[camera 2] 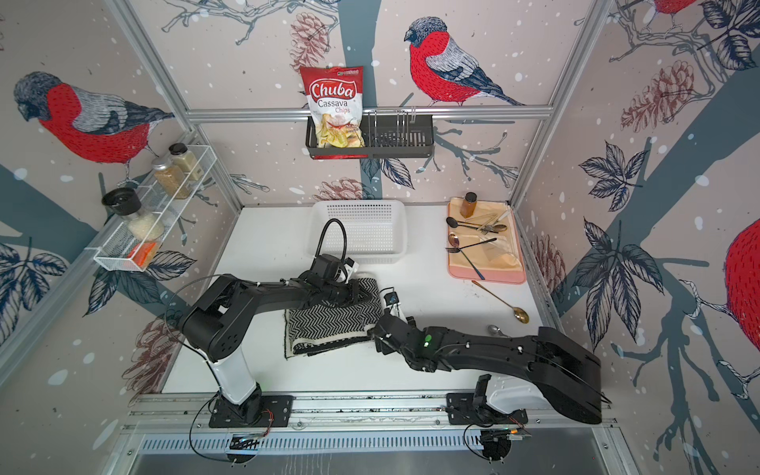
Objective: Roll up the scarf and place it into the basket
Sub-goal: Roll the scarf at the center of the board.
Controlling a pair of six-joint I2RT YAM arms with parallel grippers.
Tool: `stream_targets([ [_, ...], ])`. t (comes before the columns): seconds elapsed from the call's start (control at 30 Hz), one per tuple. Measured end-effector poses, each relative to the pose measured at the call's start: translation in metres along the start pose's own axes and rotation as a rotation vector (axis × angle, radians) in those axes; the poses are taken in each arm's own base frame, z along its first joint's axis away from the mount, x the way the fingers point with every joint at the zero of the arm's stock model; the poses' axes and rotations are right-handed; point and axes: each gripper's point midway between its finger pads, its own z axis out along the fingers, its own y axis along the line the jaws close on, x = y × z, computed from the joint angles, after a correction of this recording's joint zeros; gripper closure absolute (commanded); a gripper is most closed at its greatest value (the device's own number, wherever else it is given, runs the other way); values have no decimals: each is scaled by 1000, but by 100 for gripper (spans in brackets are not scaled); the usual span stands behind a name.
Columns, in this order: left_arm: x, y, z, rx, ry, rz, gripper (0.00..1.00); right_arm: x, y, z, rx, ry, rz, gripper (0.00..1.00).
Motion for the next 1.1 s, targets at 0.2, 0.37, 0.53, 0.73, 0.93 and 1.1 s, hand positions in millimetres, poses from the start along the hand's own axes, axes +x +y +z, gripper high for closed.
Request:
stream_targets([
  [0.2, 3, 5, -6, -6, -9, -9, 84, -7, -35, 10, -113, -24, 229, 25],
  [0.37, 6, 9, -11, 4, -25, -6, 84, -6, -15, 29, -273, 39, 276, 25],
  [0.53, 6, 7, -12, 25, -40, 5, 84, 7, 21, 49, -441, 147, 281, 25],
  [0.73, 6, 6, -12, 43, -50, 15, 84, 5, 57, 64, -638, 175, 295, 47],
  [0.93, 7, 0, -15, 68, -46, 11, 81, 19, 59, 70, -689, 232, 380, 100],
  [1.1, -3, -17, -22, 105, -69, 44, 73, -5, 56, 63, -565, 192, 319, 100],
])
